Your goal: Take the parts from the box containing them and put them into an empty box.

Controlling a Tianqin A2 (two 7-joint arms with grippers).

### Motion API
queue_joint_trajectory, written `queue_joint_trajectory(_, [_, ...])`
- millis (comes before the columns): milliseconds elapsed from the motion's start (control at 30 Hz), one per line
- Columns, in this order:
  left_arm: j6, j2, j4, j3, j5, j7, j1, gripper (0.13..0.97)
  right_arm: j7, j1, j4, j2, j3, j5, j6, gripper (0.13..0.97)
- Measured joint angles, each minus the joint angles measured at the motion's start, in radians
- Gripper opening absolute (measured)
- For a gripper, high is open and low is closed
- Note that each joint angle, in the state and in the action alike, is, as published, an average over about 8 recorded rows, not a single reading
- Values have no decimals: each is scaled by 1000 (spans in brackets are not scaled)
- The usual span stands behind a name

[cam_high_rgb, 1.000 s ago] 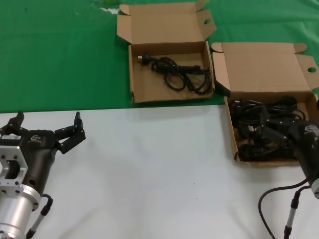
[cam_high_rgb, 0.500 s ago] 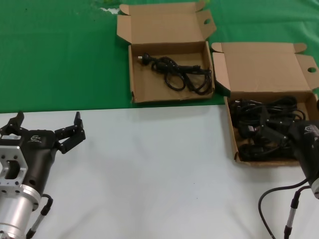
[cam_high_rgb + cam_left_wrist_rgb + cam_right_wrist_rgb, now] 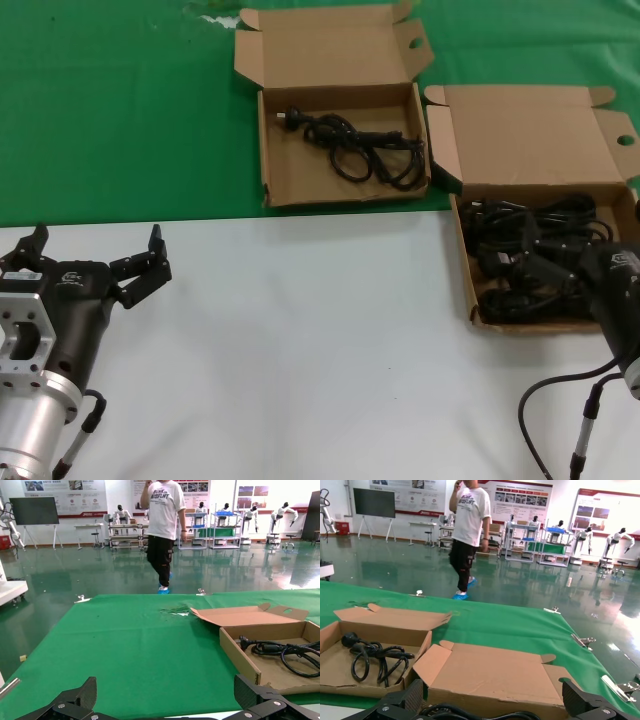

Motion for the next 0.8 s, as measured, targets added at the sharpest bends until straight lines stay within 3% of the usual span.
queue_joint_trajectory(800, [0, 0, 0, 0, 0, 0, 0, 966, 0, 0, 0, 0, 0, 0, 0, 966])
